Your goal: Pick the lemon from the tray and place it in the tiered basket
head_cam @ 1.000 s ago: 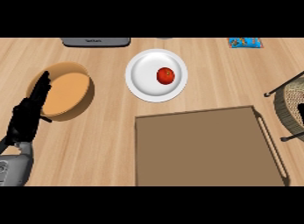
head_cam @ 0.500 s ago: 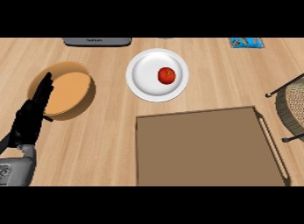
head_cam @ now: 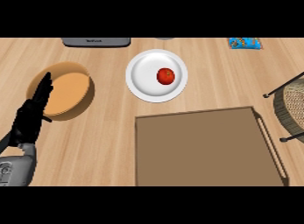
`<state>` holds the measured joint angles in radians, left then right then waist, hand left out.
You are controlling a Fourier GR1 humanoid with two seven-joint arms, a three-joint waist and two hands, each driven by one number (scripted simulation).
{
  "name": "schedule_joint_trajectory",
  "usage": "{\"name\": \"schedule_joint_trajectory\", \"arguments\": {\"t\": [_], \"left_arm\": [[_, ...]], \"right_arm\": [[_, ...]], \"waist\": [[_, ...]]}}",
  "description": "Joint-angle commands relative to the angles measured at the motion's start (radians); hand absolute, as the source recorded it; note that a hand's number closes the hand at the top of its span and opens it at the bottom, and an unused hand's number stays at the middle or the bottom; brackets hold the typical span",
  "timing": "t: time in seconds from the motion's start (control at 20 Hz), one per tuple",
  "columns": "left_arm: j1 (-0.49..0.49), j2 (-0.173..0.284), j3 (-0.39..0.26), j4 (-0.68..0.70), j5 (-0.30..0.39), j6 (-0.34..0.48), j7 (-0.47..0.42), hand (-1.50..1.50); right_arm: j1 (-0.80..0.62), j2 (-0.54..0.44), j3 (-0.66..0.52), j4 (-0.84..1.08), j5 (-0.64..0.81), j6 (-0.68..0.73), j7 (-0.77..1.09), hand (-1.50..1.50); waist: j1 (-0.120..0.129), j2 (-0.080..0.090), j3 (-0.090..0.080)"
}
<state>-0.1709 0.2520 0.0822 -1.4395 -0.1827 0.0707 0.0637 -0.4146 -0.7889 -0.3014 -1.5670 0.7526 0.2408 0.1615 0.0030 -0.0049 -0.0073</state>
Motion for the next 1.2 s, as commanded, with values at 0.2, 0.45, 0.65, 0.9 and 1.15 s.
{"name": "schedule_joint_trajectory", "arguments": {"t": [0.2, 0.45, 0.65, 0.9, 1.15], "left_arm": [[-0.003, -0.002, -0.001, -0.006, -0.005, -0.009, -0.001, 0.00], [0.016, -0.019, -0.013, -0.029, -0.009, -0.001, 0.006, 0.00], [0.048, 0.021, 0.028, -0.042, 0.011, -0.025, -0.025, 0.00], [0.004, -0.010, 0.007, -0.003, -0.002, -0.019, 0.008, 0.00], [-0.009, -0.012, -0.001, -0.081, -0.010, -0.025, 0.098, 0.00]], "right_arm": [[0.007, -0.012, -0.039, 0.237, -0.057, 0.009, -0.185, 1.50], [0.035, 0.065, -0.114, 0.304, -0.163, 0.096, -0.082, -1.50], [0.060, 0.066, -0.133, 0.312, -0.182, 0.094, -0.147, -1.50], [-0.035, 0.126, -0.211, 0.415, -0.248, -0.013, -0.184, -1.50], [0.004, 0.050, -0.321, 0.313, -0.356, 0.052, -0.173, -1.50]], "waist": [[0.008, 0.009, 0.008], [0.004, 0.007, 0.009], [0.003, 0.005, 0.008], [0.006, 0.008, 0.008], [-0.007, 0.002, 0.008]]}}
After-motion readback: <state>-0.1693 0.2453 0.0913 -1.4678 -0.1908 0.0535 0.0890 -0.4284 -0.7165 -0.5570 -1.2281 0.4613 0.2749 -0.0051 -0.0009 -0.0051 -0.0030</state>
